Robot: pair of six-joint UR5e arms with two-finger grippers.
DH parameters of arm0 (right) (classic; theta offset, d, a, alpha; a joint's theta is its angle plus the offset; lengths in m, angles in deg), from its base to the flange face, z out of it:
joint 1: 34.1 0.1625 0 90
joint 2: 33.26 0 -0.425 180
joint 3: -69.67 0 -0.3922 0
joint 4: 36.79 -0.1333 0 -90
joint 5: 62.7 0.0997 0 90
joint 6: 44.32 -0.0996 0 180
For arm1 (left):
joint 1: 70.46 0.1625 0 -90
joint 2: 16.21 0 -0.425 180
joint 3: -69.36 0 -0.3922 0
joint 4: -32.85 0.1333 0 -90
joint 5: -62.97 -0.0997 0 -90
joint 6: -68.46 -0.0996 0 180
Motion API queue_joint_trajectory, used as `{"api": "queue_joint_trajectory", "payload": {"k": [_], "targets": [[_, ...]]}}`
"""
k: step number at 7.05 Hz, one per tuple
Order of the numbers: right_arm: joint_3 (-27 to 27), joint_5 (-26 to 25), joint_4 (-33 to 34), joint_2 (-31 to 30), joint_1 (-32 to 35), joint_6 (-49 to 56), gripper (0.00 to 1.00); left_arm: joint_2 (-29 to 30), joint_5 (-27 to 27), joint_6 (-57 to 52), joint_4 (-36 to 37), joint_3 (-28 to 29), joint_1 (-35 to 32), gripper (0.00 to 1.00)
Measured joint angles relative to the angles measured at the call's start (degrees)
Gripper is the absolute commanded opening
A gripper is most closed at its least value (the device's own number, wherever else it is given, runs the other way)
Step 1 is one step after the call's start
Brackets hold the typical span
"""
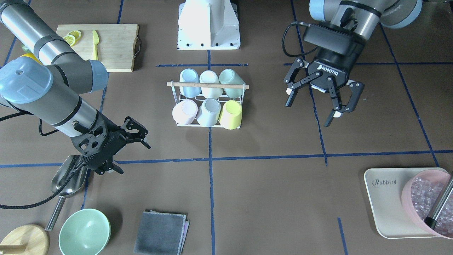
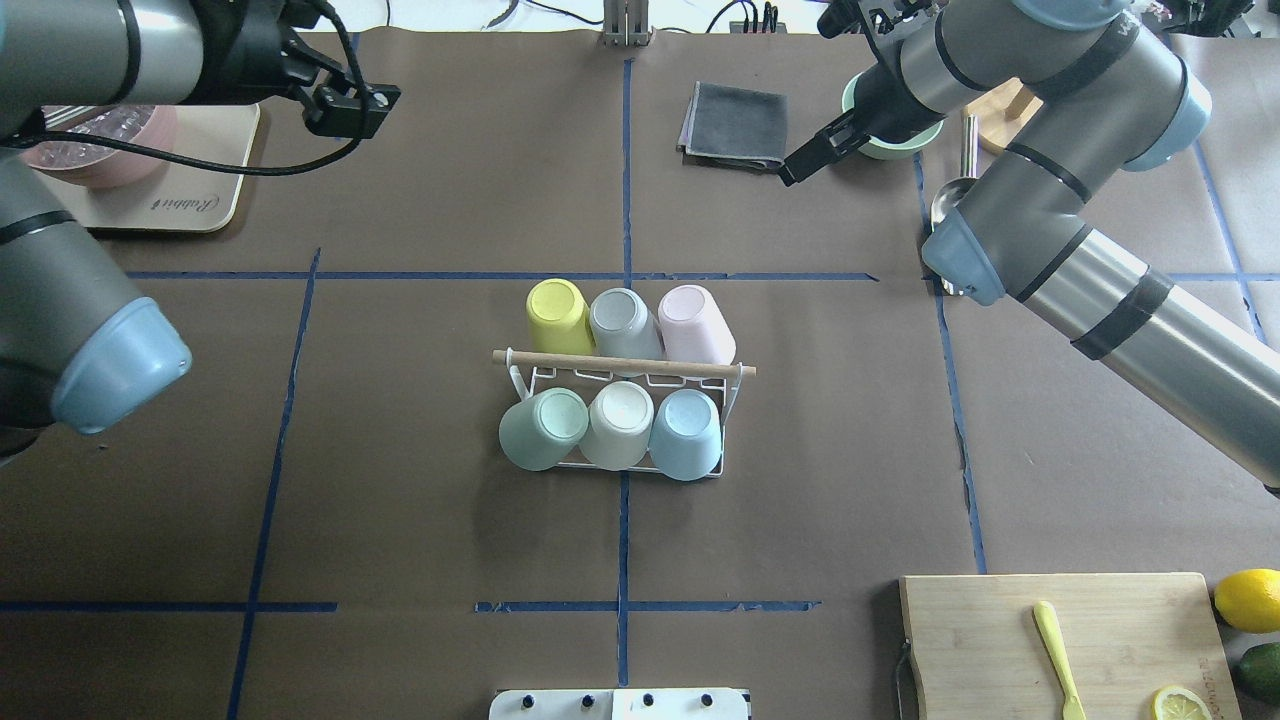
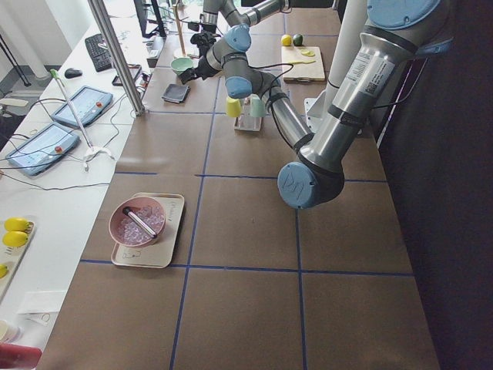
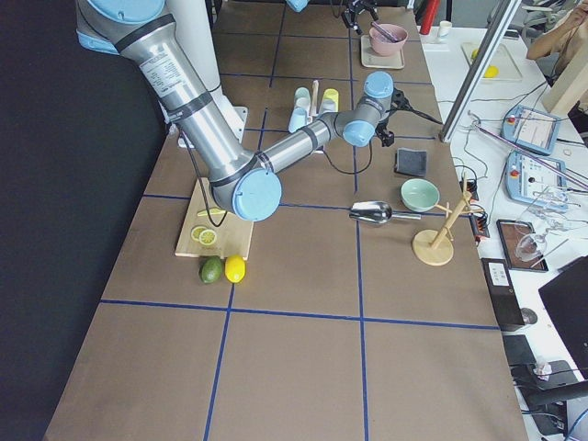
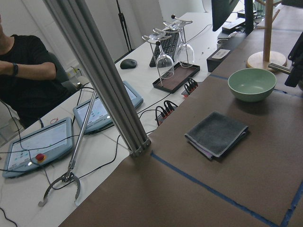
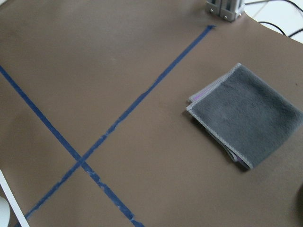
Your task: Place cup on cup holder
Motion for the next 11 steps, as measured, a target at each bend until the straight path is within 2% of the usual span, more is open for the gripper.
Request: {"api": "queue_joint_trajectory", "payload": {"k": [2,4,6,8,11], "targets": [[-0.66,0.15,11.64,-0.18,0.96,0.14,1.0,-3.22,4.97,0.15,14.22,-6.17,-2.41,1.0],[-1.05,-0.17,22.05,-0.37,1.41,0.12,1.0,-7.18,13.23,0.21,22.12,-5.58,-6.82,1.0],[-2.1,0.47,29.65,-1.23,3.14,0.17,1.0,-13.37,18.59,0.15,23.46,-2.91,-9.45,1.0],[-5.84,1.88,31.49,-5.95,4.03,0.14,1.0,-17.28,21.87,0.17,23.47,1.2,-11.96,1.0],[-10.5,3.39,32.05,-13.92,8.62,0.29,1.0,-20.99,30.91,0.13,23.37,11.86,-20.12,1.0]]}}
